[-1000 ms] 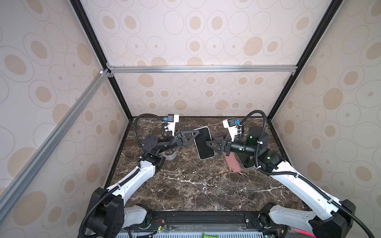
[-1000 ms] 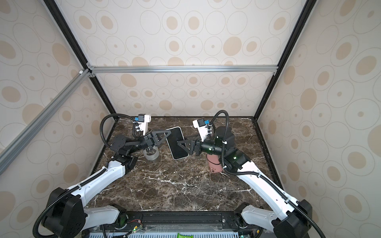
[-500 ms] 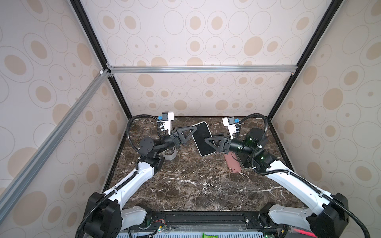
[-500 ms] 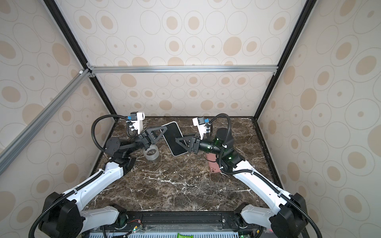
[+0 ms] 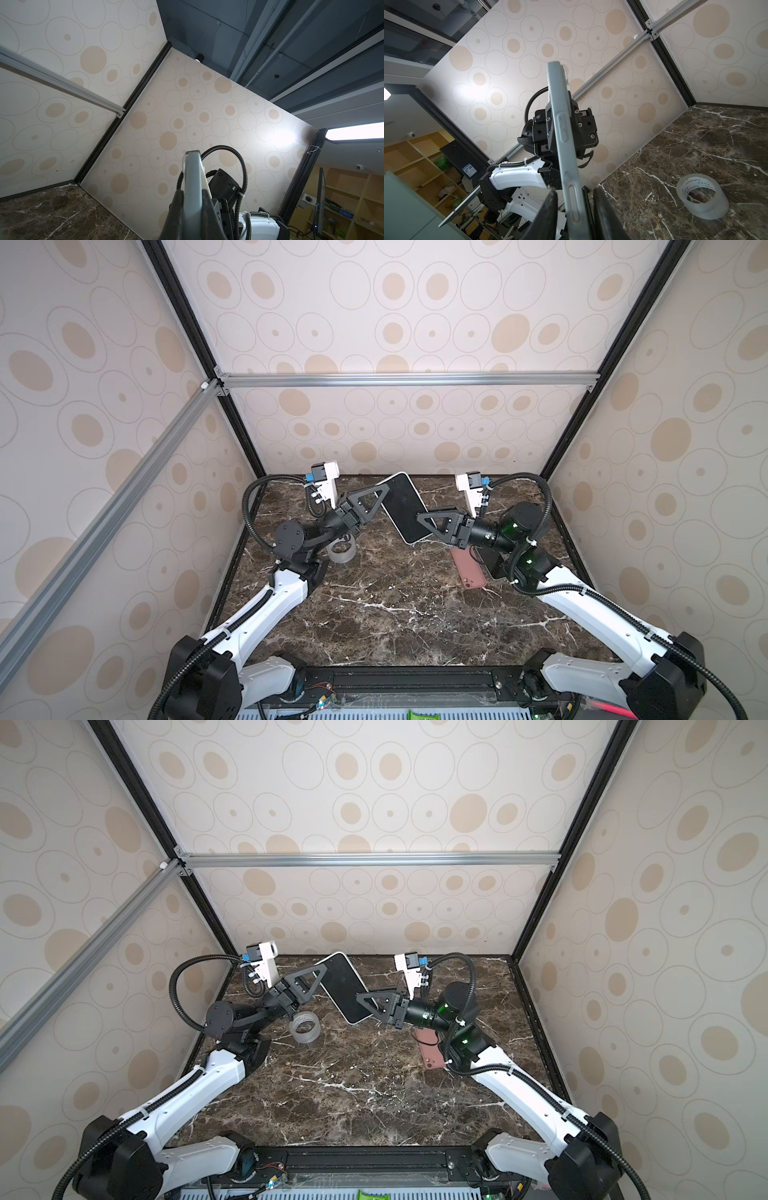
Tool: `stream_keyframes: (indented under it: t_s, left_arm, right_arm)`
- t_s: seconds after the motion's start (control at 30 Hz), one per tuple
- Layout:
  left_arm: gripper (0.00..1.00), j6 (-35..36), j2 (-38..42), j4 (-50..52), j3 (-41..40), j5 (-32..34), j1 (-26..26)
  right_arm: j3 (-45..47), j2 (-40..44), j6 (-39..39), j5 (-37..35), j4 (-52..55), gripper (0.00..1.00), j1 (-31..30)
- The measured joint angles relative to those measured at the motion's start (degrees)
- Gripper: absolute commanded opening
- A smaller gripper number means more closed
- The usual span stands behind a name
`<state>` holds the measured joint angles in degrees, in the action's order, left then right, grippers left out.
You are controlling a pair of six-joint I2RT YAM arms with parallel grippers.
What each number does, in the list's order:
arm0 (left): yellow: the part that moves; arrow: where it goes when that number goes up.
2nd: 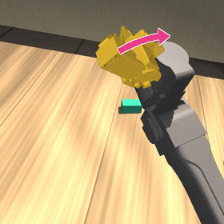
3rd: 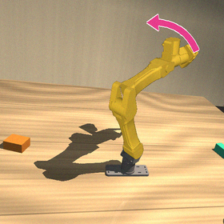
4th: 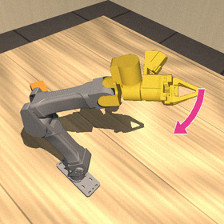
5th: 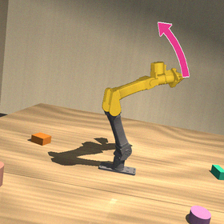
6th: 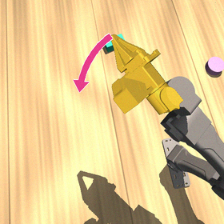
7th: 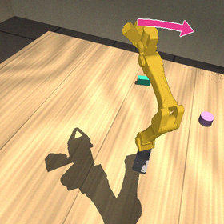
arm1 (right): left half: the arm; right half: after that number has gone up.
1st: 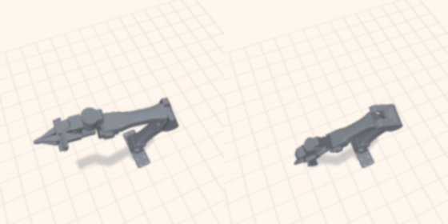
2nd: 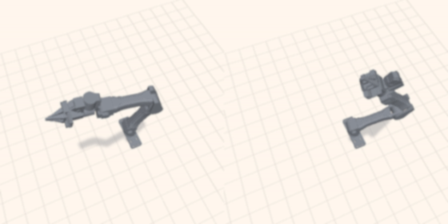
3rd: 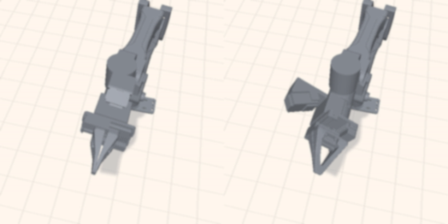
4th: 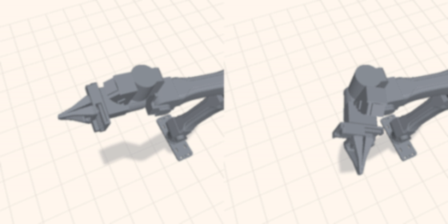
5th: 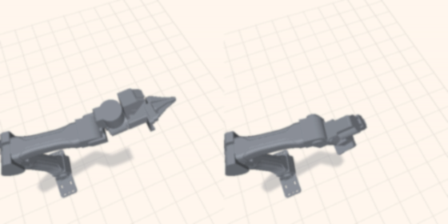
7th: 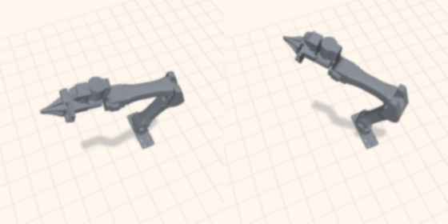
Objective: Take the phone out of the phone case
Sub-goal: Pass the phone.
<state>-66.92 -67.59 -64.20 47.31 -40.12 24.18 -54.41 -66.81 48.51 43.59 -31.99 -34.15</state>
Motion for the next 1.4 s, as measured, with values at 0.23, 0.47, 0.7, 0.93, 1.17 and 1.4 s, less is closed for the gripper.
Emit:
stream_keyframes:
  t_s: [0.23,0.47,0.7,0.93,1.17,1.4]
  left_arm:
    - [0.00,-1.33,0.00,-0.46,0.00,1.75,0.04]
    - [0.36,-1.70,0.70,1.42,0.02,3.17,0.04]
    - [0.46,2.56,0.85,5.64,4.46,0.61,-0.02]
    - [0.42,3.74,0.96,5.35,8.13,-5.62,-0.02]
    - [0.42,4.00,0.79,4.85,10.36,-11.45,-0.07]
    - [0.28,5.60,0.79,6.54,10.62,-14.75,-0.07]
  right_arm:
    - [0.00,-1.75,2.36,0.59,-4.33,0.13,-0.44]
    - [0.00,-1.77,2.36,0.79,-5.60,0.00,-0.57]
    - [-3.85,-0.61,-0.33,2.91,4.22,0.00,0.79]
    - [-7.15,3.98,-1.55,7.37,9.79,0.00,5.42]
    - [-10.23,4.13,-2.10,12.13,12.98,0.00,6.25]
    - [-11.63,4.11,-3.93,13.66,16.22,0.00,6.25]
